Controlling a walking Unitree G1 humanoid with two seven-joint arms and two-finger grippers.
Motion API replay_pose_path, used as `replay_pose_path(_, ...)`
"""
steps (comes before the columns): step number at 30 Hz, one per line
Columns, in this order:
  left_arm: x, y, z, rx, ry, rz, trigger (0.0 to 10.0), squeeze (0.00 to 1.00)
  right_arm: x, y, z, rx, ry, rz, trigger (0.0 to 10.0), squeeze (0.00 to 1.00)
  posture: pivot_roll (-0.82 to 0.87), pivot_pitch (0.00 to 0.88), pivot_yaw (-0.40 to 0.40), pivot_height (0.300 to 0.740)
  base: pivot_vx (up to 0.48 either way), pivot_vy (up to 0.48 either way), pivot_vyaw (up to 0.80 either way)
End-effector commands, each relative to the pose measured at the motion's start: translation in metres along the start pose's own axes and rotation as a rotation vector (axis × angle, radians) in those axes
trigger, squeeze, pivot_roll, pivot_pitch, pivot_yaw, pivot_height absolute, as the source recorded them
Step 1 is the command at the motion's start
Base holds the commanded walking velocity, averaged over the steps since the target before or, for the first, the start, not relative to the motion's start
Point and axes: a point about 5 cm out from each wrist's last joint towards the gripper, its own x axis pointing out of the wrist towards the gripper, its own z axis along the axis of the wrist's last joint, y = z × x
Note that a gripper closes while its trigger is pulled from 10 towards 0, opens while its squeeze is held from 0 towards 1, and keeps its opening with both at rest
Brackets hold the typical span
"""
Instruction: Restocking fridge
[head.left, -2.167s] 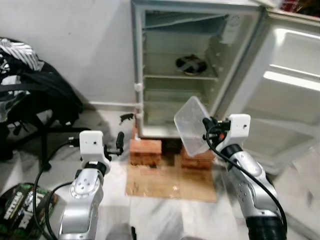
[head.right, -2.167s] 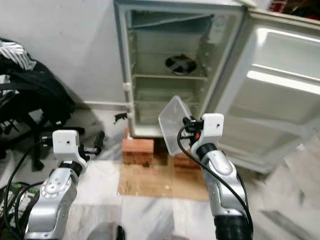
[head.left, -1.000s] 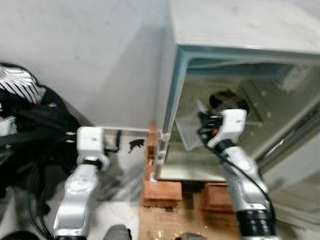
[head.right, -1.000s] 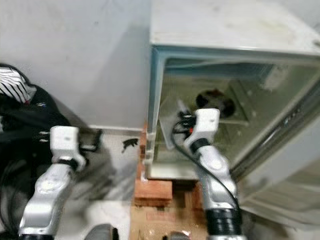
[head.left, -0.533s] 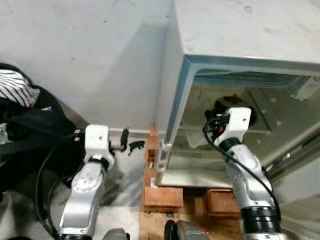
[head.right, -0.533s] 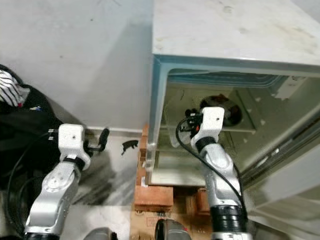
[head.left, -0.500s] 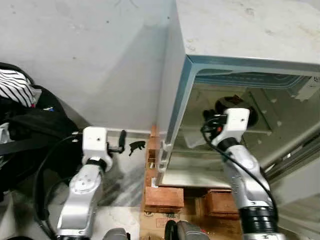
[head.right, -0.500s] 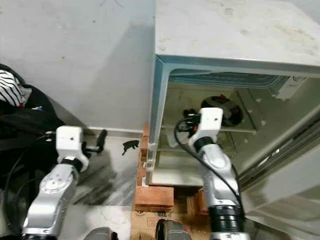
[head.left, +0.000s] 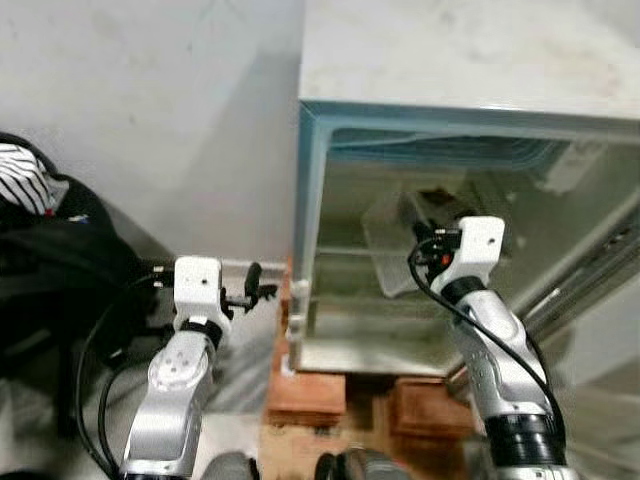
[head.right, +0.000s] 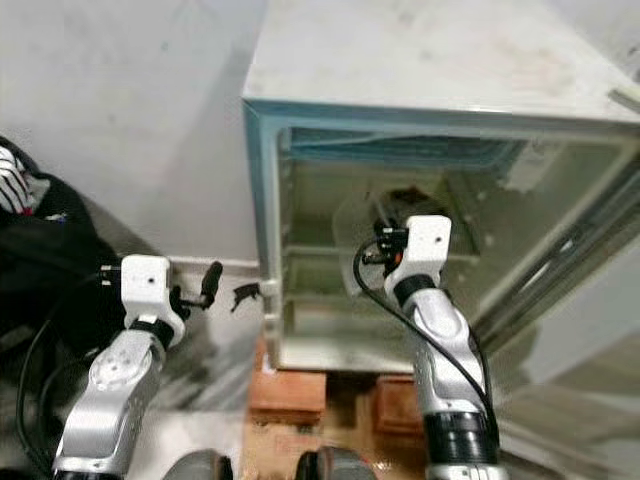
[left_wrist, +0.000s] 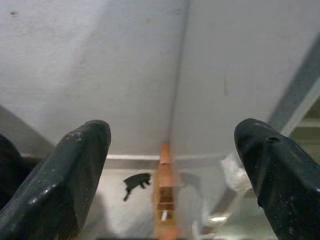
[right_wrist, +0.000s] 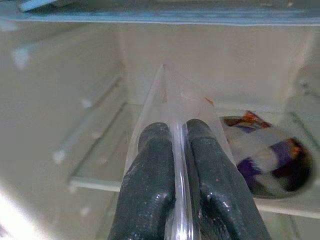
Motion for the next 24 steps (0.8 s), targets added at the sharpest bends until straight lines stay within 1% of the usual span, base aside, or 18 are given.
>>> replay_pose_path(1, -0.002, 0.004, 0.002, -0.005, -0.007, 0.014, 10.0, 0.00, 0.002, 0.003, 0.001, 0.006, -0.006, 0.012, 10.0, 0.00, 0.05, 0.074, -0.038, 0.740, 0.000, 0.000, 0.00)
replay_pose_path(6, -0.002, 0.006, 0.001, -0.001, 0.000, 0.023, 10.0, 0.00, 0.003, 0.006, 0.000, 0.019, -0.002, 0.025, 10.0, 0.00, 0.06, 0.082, -0.037, 0.740, 0.000, 0.000, 0.00)
replay_pose_path(10, -0.006, 0.007, 0.003, -0.003, 0.001, 0.027, 10.0, 0.00, 0.005, 0.012, -0.002, 0.033, 0.005, 0.043, 10.0, 0.00, 0.08, 0.105, -0.037, 0.740, 0.000, 0.000, 0.00)
replay_pose_path(15, -0.019, 0.011, 0.001, -0.014, 0.022, 0.053, 10.0, 0.00, 0.012, 0.025, -0.007, 0.104, 0.033, 0.069, 10.0, 0.00, 0.12, 0.142, -0.043, 0.740, 0.000, 0.000, 0.00)
replay_pose_path(16, -0.024, 0.012, 0.000, -0.012, 0.033, 0.063, 10.0, 0.00, 0.016, 0.031, -0.008, 0.134, 0.041, 0.082, 10.0, 0.00, 0.14, 0.153, -0.047, 0.740, 0.000, 0.000, 0.00)
replay_pose_path(19, -0.029, 0.012, 0.000, -0.013, 0.037, 0.072, 10.0, 0.00, 0.019, 0.037, -0.009, 0.160, 0.050, 0.096, 10.0, 0.00, 0.16, 0.166, -0.052, 0.740, 0.000, 0.000, 0.00)
replay_pose_path(20, -0.036, 0.014, 0.002, -0.020, 0.039, 0.086, 10.0, 0.00, 0.022, 0.045, -0.011, 0.198, 0.064, 0.111, 10.0, 0.00, 0.20, 0.185, -0.062, 0.740, 0.000, 0.000, 0.00)
replay_pose_path(22, -0.041, 0.015, 0.004, -0.024, 0.043, 0.100, 10.0, 0.00, 0.025, 0.050, -0.013, 0.230, 0.076, 0.122, 10.0, 0.00, 0.21, 0.194, -0.067, 0.740, 0.000, 0.000, 0.00)
replay_pose_path(24, -0.049, 0.017, 0.006, -0.037, 0.054, 0.127, 10.0, 0.00, 0.031, 0.061, -0.015, 0.263, 0.091, 0.143, 10.0, 0.00, 0.24, 0.212, -0.078, 0.740, 0.000, 0.000, 0.00)
